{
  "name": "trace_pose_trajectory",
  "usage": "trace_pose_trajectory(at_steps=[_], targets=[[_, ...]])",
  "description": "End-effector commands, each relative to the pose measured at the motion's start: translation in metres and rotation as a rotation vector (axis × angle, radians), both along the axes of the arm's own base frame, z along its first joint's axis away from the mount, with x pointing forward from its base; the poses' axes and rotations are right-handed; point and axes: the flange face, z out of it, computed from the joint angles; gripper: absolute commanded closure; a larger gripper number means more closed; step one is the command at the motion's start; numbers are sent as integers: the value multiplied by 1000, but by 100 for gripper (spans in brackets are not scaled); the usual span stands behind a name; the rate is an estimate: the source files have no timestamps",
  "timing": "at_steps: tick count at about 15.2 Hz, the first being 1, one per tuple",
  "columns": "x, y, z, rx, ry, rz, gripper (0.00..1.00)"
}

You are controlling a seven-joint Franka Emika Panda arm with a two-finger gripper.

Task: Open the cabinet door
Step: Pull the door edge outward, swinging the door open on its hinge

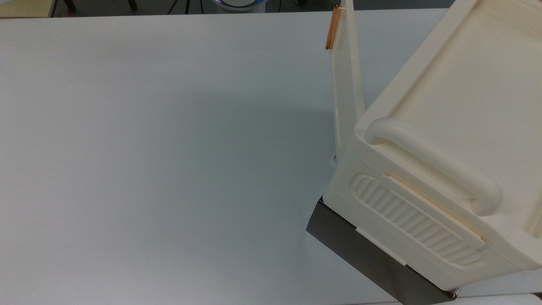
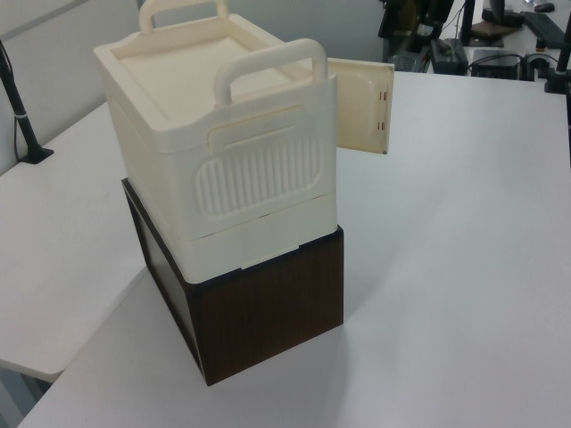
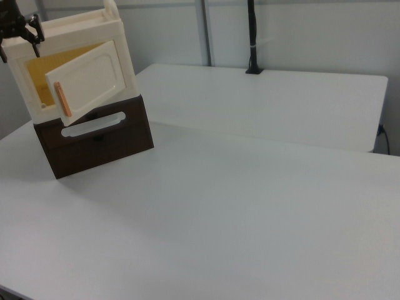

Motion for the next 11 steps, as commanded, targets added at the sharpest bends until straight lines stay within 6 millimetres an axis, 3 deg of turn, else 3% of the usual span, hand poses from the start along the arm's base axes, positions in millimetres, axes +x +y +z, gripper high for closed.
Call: trace_pose_trajectory(at_steps=[1,4,6,11], targets=[[17,15,-32,2,34,30,17],[26,17,-50,-14,61,27,17],[38,6,-61,-25,76,2,17],[70,-51,-82,-101,84,-107,17]])
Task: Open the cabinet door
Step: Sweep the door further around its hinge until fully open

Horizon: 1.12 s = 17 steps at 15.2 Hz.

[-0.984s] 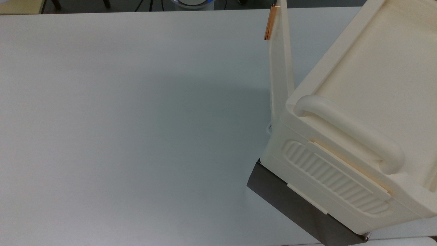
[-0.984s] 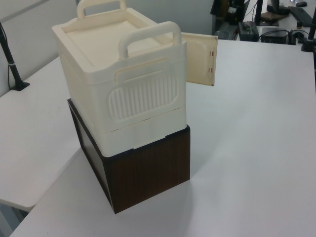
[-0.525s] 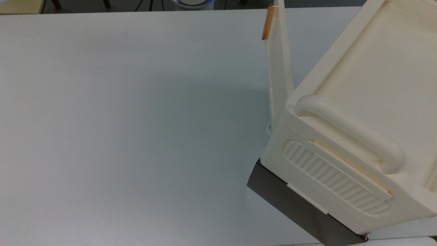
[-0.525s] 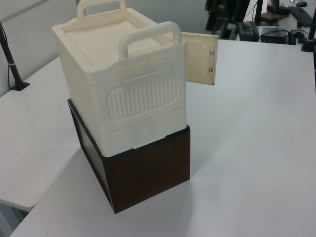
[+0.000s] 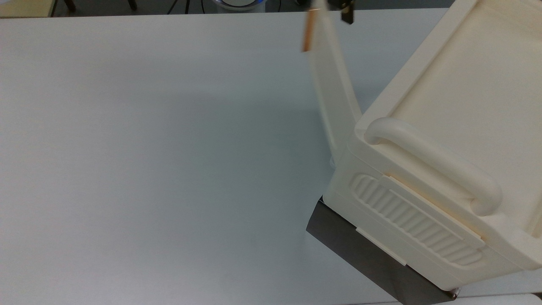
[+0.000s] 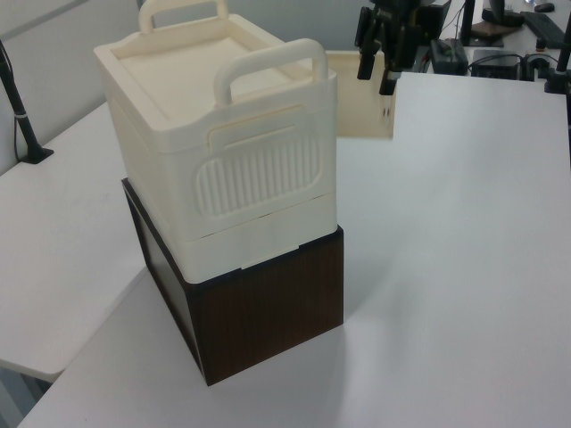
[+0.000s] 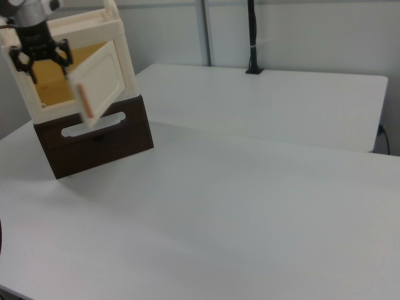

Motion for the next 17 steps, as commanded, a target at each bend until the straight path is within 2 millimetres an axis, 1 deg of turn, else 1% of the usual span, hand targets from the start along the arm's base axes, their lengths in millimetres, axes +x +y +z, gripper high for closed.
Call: trace_pose_trajectory(at_steps=[1,2,3,5,7,8,9,12,14,15,17], targets=[[19,-42,-15,-33,0,-67,17],[20,-52,-16,-35,7,-87,16],[20,-54,-15,-36,7,-91,16],[23,-63,-18,-40,15,-108,7],[27,-82,-23,-62,20,-138,6],[29,-90,-27,-73,25,-149,1],[31,-98,-33,-80,35,-162,0],[35,-115,-44,-89,57,-190,0],[36,-126,-48,-94,68,-207,0],[36,-129,-52,-98,77,-212,0],[36,-142,-63,-116,110,-280,0]])
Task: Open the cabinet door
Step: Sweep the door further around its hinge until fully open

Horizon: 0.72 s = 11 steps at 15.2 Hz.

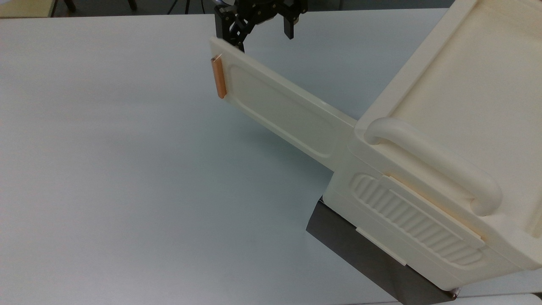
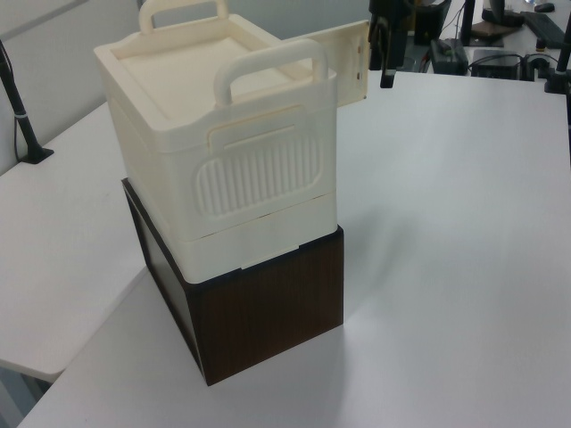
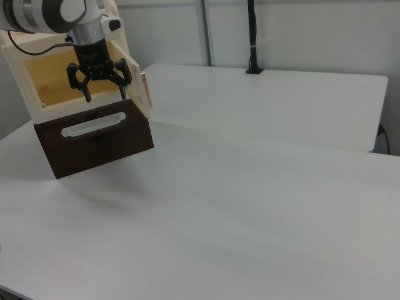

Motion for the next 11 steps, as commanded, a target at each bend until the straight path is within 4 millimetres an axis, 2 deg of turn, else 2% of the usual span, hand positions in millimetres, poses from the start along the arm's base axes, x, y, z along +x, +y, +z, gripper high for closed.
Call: trace_pose_trajectory(at_steps=[1,3,7,11], targets=[[-6,-19,-16,-54,46,-101,0],[-8,-26,-17,-76,65,-163,0],[-11,-66,-16,-112,88,-329,0],[-24,-79,-11,-170,96,-440,0]])
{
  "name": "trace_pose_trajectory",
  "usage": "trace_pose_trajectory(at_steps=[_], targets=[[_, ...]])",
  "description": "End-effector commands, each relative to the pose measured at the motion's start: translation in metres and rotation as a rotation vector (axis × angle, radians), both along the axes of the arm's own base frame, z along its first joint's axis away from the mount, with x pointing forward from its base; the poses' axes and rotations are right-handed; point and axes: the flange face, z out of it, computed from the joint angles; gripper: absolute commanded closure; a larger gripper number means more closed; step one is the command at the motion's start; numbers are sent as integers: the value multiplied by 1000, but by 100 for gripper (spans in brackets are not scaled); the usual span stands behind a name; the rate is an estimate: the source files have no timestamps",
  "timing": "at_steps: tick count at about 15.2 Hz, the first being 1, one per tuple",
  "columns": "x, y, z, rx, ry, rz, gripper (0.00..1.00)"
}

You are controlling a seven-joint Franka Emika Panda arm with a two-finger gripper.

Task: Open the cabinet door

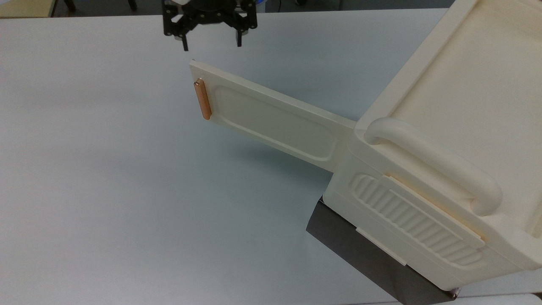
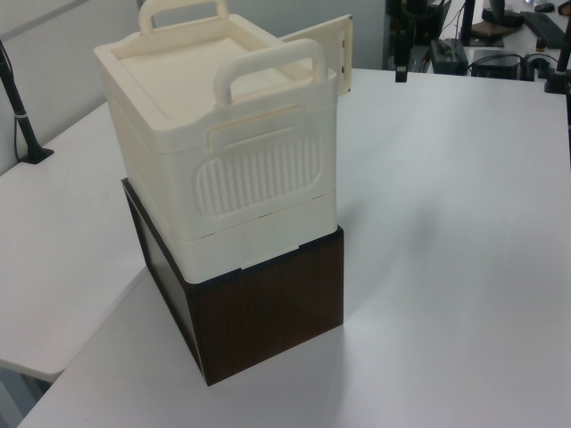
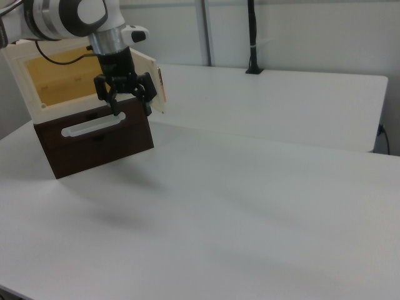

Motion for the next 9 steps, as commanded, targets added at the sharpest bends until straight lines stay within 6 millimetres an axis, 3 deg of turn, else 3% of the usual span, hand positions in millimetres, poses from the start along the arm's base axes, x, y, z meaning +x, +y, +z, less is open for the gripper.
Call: trace_pose_trajectory(at_steps=[1,4,9], targets=[[-25,-7,9,-35,4,-110,0],[-41,-18,13,-23,-14,-134,0],[-42,-14,12,-22,-7,-131,0]])
